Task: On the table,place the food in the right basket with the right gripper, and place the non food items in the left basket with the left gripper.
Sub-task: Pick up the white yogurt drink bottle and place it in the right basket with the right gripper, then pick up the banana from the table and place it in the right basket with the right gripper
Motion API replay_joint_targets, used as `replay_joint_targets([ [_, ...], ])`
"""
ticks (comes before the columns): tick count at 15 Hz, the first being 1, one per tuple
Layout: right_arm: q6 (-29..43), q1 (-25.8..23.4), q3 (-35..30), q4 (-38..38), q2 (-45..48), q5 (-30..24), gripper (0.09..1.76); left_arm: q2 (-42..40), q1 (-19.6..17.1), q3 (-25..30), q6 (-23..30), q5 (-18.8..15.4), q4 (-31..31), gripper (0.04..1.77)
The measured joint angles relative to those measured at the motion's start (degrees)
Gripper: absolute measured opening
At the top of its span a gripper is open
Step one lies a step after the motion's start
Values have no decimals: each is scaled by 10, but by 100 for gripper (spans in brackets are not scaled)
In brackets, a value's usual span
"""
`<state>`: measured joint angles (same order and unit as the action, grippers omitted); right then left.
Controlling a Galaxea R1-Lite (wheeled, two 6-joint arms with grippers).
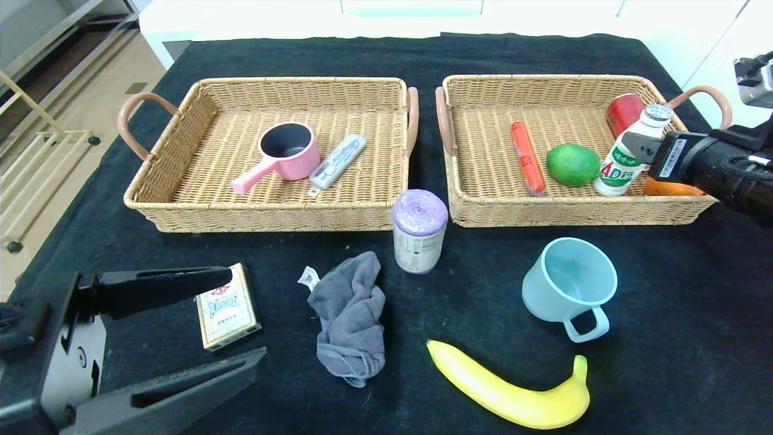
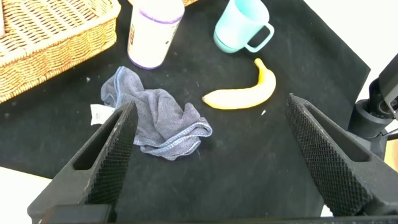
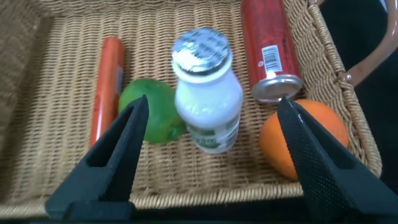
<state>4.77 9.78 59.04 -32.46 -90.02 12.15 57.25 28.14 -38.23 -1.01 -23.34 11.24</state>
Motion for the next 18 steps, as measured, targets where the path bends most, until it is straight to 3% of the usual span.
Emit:
replay_joint_targets([
  [4,-4,41,-54,38,75,0,160,0,0,1,0,0,-1,172],
  [11,-5,155,-96,279,236,1,166,0,1,1,0,0,-1,172],
  [18,-26,226,-117,402,327,-13,169,1,1,3,0,0,-1,172],
])
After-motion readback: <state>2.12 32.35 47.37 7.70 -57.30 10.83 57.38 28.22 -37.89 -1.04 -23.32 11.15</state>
